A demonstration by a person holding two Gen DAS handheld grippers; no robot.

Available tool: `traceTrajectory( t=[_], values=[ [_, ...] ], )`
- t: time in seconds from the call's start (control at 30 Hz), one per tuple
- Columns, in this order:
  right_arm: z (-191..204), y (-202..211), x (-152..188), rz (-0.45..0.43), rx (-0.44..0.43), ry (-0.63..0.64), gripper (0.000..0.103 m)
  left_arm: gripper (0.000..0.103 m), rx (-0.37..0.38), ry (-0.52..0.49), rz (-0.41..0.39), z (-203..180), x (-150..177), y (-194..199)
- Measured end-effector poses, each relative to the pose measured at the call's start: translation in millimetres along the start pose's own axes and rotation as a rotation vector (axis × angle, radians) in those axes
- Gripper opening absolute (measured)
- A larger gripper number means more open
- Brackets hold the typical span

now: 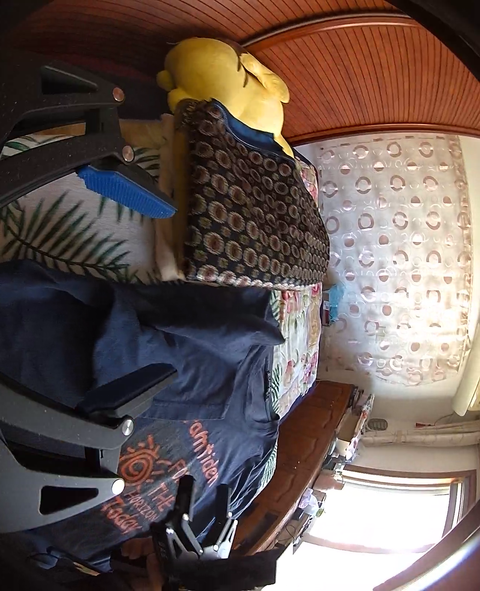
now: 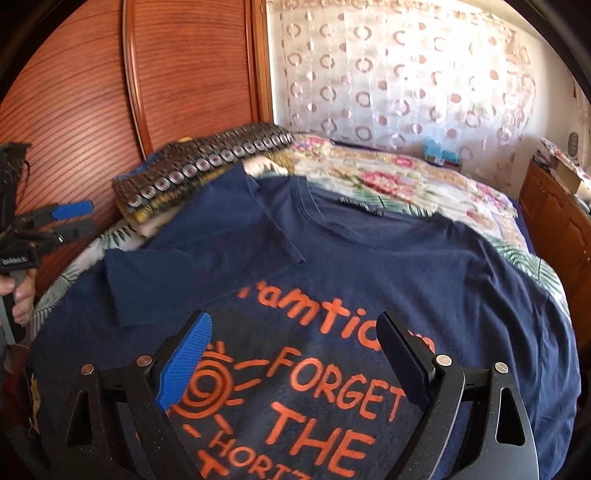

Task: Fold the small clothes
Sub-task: 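Fold the held sleeve over the shirt body and open the left tool, then grasp the side edge of the shirt with the left tool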

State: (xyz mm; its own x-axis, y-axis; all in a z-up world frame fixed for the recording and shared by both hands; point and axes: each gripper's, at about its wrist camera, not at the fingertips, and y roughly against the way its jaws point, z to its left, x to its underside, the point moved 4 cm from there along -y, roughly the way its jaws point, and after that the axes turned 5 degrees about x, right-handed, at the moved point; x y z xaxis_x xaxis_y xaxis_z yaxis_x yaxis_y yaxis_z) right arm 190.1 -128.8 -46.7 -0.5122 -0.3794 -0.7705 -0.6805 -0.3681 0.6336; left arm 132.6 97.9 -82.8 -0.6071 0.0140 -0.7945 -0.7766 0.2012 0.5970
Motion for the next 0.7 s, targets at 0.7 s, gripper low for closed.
traceTrajectory(
  t=[0.7],
  values=[
    [-54.1,17.1,35.2,0.099,0.095,0.027,0.092,0.045,0.032,-0.045,0.210,-17.0,-54.5,-127.7]
  ],
)
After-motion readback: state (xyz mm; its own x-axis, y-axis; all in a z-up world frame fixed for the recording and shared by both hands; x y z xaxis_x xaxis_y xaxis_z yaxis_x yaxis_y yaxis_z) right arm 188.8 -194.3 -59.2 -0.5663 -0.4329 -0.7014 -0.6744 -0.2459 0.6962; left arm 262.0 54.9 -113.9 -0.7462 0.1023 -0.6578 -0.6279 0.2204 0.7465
